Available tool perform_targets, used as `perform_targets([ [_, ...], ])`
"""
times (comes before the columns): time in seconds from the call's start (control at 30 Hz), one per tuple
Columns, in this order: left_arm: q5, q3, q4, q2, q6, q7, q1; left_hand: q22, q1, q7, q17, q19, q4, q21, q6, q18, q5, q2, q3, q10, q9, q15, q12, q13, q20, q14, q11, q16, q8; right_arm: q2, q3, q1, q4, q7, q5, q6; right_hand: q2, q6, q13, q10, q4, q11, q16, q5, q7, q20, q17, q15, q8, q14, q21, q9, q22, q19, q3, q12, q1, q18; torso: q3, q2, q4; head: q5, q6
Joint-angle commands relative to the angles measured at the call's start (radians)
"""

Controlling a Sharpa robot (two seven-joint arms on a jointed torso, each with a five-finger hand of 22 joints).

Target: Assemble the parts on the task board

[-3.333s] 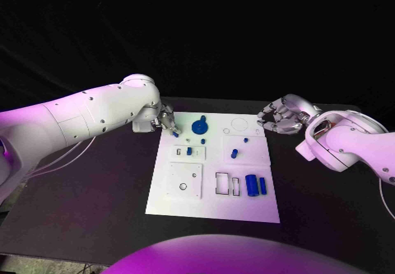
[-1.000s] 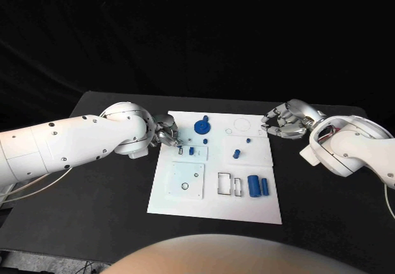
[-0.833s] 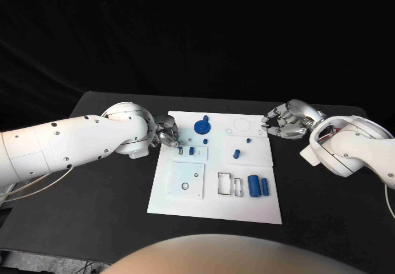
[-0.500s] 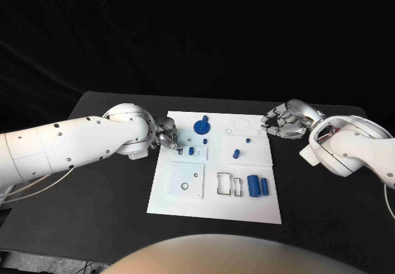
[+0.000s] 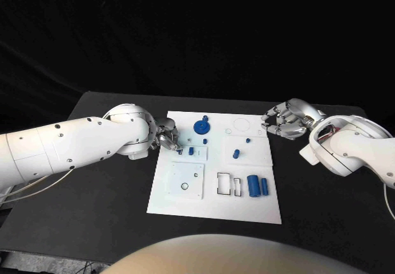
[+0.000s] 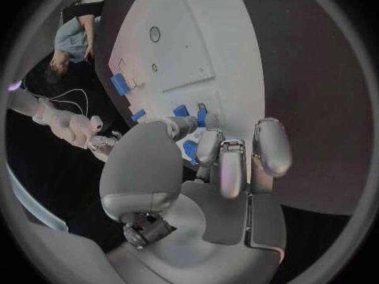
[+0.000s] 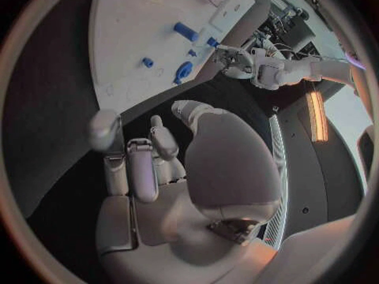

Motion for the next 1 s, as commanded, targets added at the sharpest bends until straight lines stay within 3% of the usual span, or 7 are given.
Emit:
perform_targets([
  [0.03,-0.007,-0.001,0.002,0.003,0.032,-0.004,-0.003,0.074,0.003,-0.007,0.263,0.008,-0.160,0.001,0.012,-0.009,-0.006,0.011,0.168,0.007,0.000,-0.008,-0.002,-0.001,-0.001,0.106,-0.002,0.004,0.004,0.001,0.000,-0.001,-0.002,0.032,0.017,-0.023,-0.002,-0.013,-0.201,-0.128,-0.007,-0.002,-0.161,0.005,-0.001,0.000,-0.157,-0.004,0.007,-0.054,-0.239,0.003,-0.137,-0.099,0.019,-0.175,-0.012,0.037,-0.0001,0.000,-0.0004,0.000,0.000],
  [0.1,-0.006,-0.001,0.002,0.003,0.035,-0.005,-0.003,0.074,0.003,-0.007,0.263,0.008,-0.160,0.001,0.012,-0.009,-0.006,0.011,0.168,0.007,0.000,-0.008,-0.002,-0.001,-0.001,0.106,-0.002,0.004,0.004,0.002,0.000,-0.001,-0.003,0.040,0.028,-0.030,-0.010,-0.021,-0.333,-0.193,-0.013,0.003,-0.382,0.004,0.003,0.006,-0.370,0.001,0.010,-0.153,-0.322,0.006,-0.197,-0.131,0.035,-0.312,-0.018,0.039,-0.0001,0.000,-0.0002,-0.001,0.000],
  [0.17,-0.006,-0.001,0.002,0.003,0.038,-0.006,-0.003,0.074,0.003,-0.007,0.263,0.008,-0.160,0.001,0.012,-0.009,-0.006,0.011,0.168,0.007,0.000,-0.008,-0.002,-0.001,-0.001,0.106,-0.002,0.004,0.004,0.003,0.000,-0.001,-0.004,0.045,0.039,-0.035,-0.011,-0.027,-0.376,-0.207,-0.015,0.008,-0.526,0.004,0.007,0.012,-0.488,0.007,0.012,-0.211,-0.368,0.008,-0.233,-0.145,0.045,-0.367,-0.021,0.037,0.0000,0.000,-0.0004,-0.001,0.000],
  [0.33,-0.006,-0.001,0.003,0.003,0.043,-0.008,-0.003,0.074,0.003,-0.007,0.263,0.008,-0.160,0.001,0.012,-0.009,-0.006,0.011,0.168,0.007,0.000,-0.008,-0.002,-0.001,-0.001,0.106,-0.002,0.004,0.004,0.006,0.000,-0.001,-0.013,0.073,0.111,-0.043,-0.013,-0.053,-0.586,-0.269,-0.033,0.057,-0.844,0.002,0.043,0.061,-0.595,0.062,0.020,-0.331,-0.567,0.016,-0.406,-0.233,0.068,-0.615,-0.038,0.034,0.0004,0.000,-0.0001,-0.001,0.000],
  [0.43,-0.006,-0.001,0.003,0.003,0.041,-0.009,-0.003,0.074,0.002,-0.007,0.263,0.008,-0.161,0.001,0.012,-0.010,-0.007,0.011,0.169,0.008,0.000,-0.008,-0.002,0.000,-0.002,0.106,-0.002,0.004,0.004,0.007,-0.001,-0.001,-0.018,0.085,0.131,-0.048,-0.006,-0.048,-0.687,-0.258,-0.051,0.073,-0.955,0.006,0.051,0.086,-0.639,0.081,0.034,-0.360,-0.638,0.018,-0.481,-0.256,0.075,-0.707,-0.041,0.038,0.0005,0.000,-0.0004,-0.001,0.000],
  [0.67,-0.004,-0.001,0.003,0.005,0.037,-0.011,-0.003,0.074,0.002,-0.007,0.263,0.008,-0.161,0.001,0.012,-0.009,-0.008,0.011,0.169,0.007,0.000,-0.008,-0.003,-0.002,-0.002,0.106,-0.002,0.004,0.004,0.009,-0.001,-0.001,-0.022,0.103,0.151,-0.054,0.000,-0.051,-0.807,-0.226,-0.082,0.080,-1.064,0.008,0.058,0.099,-0.679,0.093,0.042,-0.360,-0.700,0.007,-0.570,-0.250,0.080,-0.794,-0.052,0.037,0.0002,0.000,-0.0009,-0.002,0.000],
  [1.0,-0.004,-0.001,0.004,0.007,0.020,-0.010,-0.003,0.075,0.002,-0.008,0.263,0.009,-0.161,0.003,0.013,-0.010,-0.009,0.011,0.171,0.009,0.000,-0.008,-0.001,0.001,-0.002,0.106,-0.002,0.004,0.004,0.010,-0.001,-0.001,-0.022,0.107,0.163,-0.058,0.000,-0.054,-0.825,-0.223,-0.087,0.081,-1.079,0.008,0.060,0.101,-0.684,0.095,0.042,-0.358,-0.709,0.002,-0.585,-0.247,0.079,-0.805,-0.055,0.037,0.0004,0.000,-0.0008,-0.003,0.000],
])
